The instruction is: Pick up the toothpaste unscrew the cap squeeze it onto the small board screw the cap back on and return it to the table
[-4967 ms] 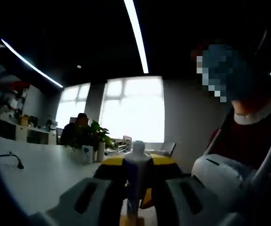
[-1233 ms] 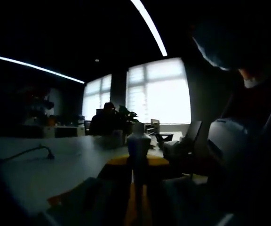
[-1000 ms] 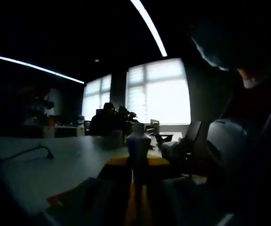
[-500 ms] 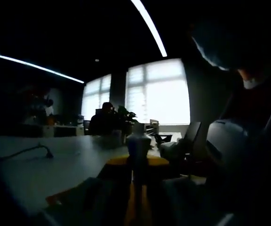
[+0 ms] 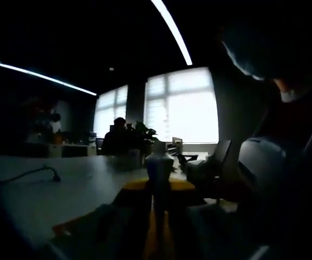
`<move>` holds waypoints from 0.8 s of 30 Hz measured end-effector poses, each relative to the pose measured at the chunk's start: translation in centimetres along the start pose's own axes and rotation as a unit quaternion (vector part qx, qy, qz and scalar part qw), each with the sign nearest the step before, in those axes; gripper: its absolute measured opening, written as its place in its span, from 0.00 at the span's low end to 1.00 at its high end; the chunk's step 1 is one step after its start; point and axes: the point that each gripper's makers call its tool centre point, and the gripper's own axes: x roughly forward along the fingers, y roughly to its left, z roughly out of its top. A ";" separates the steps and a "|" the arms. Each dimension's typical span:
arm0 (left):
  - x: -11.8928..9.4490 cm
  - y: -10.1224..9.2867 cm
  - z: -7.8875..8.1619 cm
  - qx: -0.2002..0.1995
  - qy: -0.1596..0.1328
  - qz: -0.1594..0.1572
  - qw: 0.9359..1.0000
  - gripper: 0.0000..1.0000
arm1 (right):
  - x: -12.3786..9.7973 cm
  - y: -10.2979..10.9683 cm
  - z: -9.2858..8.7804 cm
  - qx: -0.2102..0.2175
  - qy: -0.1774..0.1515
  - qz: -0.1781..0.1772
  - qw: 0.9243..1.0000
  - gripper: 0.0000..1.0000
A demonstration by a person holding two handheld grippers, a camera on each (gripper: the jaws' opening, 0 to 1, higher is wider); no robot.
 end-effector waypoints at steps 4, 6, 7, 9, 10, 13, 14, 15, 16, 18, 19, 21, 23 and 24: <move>0.0 -0.1 0.0 0.002 -0.001 -0.001 1.000 0.10 | -0.2 0.0 0.9 0.004 -0.008 0.006 1.000 0.09; 0.0 -0.1 0.0 0.003 -0.001 -0.001 1.000 0.10 | -0.4 0.1 1.4 0.008 -0.013 0.010 1.000 0.09; 0.0 -0.1 0.0 0.003 -0.001 -0.002 1.000 0.10 | -0.5 0.1 1.7 0.010 -0.015 0.013 1.000 0.09; 0.0 -0.2 0.0 0.004 0.000 -0.002 1.000 0.10 | -0.6 0.2 2.1 0.015 -0.017 0.017 1.000 0.09; 0.0 -0.2 0.0 0.005 0.000 -0.002 1.000 0.10 | -0.7 0.2 2.4 0.014 -0.019 0.019 1.000 0.09; 0.0 -0.2 0.0 0.005 0.000 -0.002 1.000 0.10 | -1.0 0.4 3.4 0.019 -0.026 0.028 0.999 0.09; 0.0 -0.2 0.0 0.006 -0.001 -0.001 1.000 0.10 | -1.1 0.5 3.7 0.021 -0.028 0.032 0.999 0.09; 0.0 -0.2 0.0 0.006 -0.001 -0.001 1.000 0.10 | -1.2 0.7 4.1 0.022 -0.032 0.036 0.999 0.09; 0.0 -0.2 0.1 0.005 -0.001 -0.002 1.000 0.10 | -1.3 0.9 4.6 0.022 -0.036 0.041 0.998 0.09; 0.0 -0.1 0.1 0.006 -0.001 0.000 1.000 0.10 | -1.4 1.2 5.5 0.022 -0.044 0.050 0.998 0.09; 0.0 -0.1 0.1 0.006 -0.001 0.000 1.000 0.10 | -1.5 1.5 6.0 0.024 -0.048 0.056 0.997 0.09; 0.0 0.0 0.1 0.006 -0.001 0.002 1.000 0.10 | -1.5 2.0 7.2 0.038 -0.057 0.072 0.995 0.09; 0.0 -0.1 0.1 0.003 0.000 0.000 1.000 0.10 | -1.6 2.5 8.0 0.048 -0.061 0.088 0.993 0.09; 0.0 -0.2 0.1 0.002 0.000 -0.001 1.000 0.10 | -1.6 2.8 8.5 0.051 -0.066 0.097 0.992 0.09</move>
